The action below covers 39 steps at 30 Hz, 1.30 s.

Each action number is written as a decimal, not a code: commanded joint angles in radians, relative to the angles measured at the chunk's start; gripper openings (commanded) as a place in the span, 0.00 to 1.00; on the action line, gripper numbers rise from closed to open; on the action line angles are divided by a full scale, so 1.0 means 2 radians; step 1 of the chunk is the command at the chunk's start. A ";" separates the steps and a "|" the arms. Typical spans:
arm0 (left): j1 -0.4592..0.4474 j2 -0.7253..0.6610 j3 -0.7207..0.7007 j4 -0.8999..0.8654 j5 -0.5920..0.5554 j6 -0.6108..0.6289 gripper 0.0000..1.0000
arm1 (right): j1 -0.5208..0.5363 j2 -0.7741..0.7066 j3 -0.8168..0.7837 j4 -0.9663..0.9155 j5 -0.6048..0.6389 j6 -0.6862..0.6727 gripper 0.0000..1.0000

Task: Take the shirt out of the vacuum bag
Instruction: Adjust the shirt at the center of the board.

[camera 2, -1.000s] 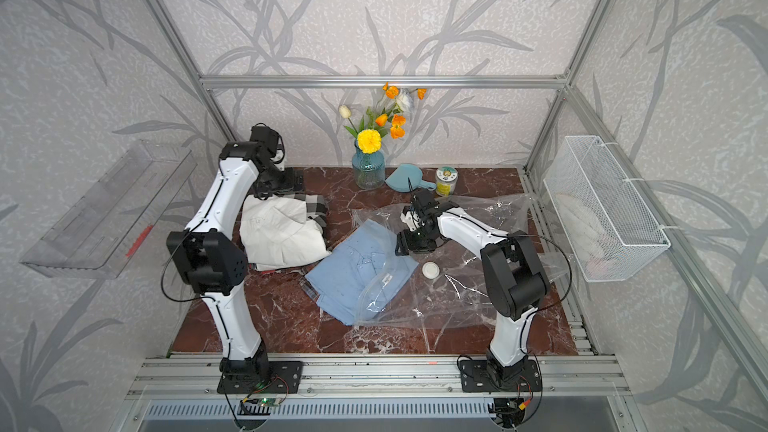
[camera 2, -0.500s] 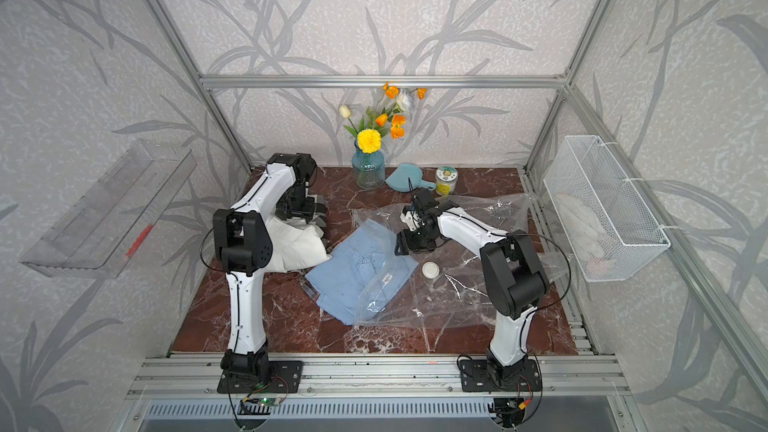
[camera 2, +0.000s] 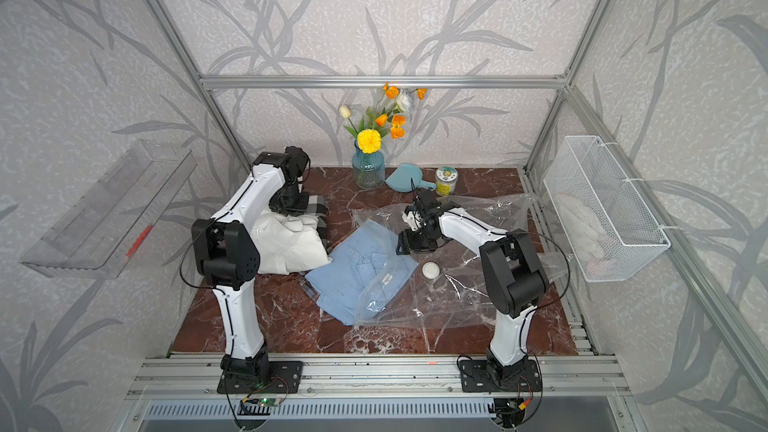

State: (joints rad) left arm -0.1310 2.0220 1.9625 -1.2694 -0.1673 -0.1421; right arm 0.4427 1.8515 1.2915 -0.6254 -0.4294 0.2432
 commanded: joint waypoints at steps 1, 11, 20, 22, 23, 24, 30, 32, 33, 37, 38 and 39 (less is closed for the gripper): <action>-0.002 -0.038 0.000 0.030 -0.007 -0.001 0.00 | -0.005 0.004 -0.007 0.004 -0.004 0.003 0.65; 0.000 -0.002 0.034 0.027 0.004 -0.008 0.00 | -0.008 0.000 -0.011 0.003 -0.004 0.003 0.65; 0.009 0.029 0.046 0.071 -0.036 -0.021 0.00 | -0.009 0.004 -0.010 0.001 -0.005 0.000 0.65; 0.009 0.029 0.051 0.085 -0.047 -0.020 0.00 | -0.010 0.005 -0.009 0.001 -0.005 0.000 0.65; 0.009 0.029 0.054 0.094 -0.052 -0.019 0.00 | -0.010 0.005 -0.008 0.000 -0.006 0.000 0.65; 0.009 0.031 0.058 0.101 -0.058 -0.019 0.00 | -0.011 0.006 -0.008 0.001 -0.005 0.000 0.65; 0.012 0.063 0.096 0.121 -0.055 -0.003 0.00 | -0.011 0.014 -0.003 0.000 -0.008 0.001 0.65; 0.015 0.084 0.109 0.118 -0.044 0.002 0.00 | -0.011 0.015 -0.004 -0.001 -0.009 0.002 0.65; 0.015 0.096 0.114 0.117 -0.041 0.005 0.00 | -0.011 0.015 -0.003 -0.001 -0.010 0.002 0.65; 0.020 0.123 0.118 0.135 -0.031 0.019 0.00 | -0.011 0.014 -0.006 -0.002 -0.012 0.002 0.65; 0.021 0.129 0.120 0.139 -0.026 0.018 0.00 | -0.011 0.013 -0.007 -0.004 -0.012 0.001 0.65; 0.023 0.134 0.125 0.140 -0.016 0.020 0.00 | -0.011 0.012 -0.008 -0.004 -0.012 0.002 0.65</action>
State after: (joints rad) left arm -0.0933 2.2665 2.1765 -1.0397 -0.2417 -0.1303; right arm 0.4248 1.8725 1.2762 -0.6117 -0.4473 0.2459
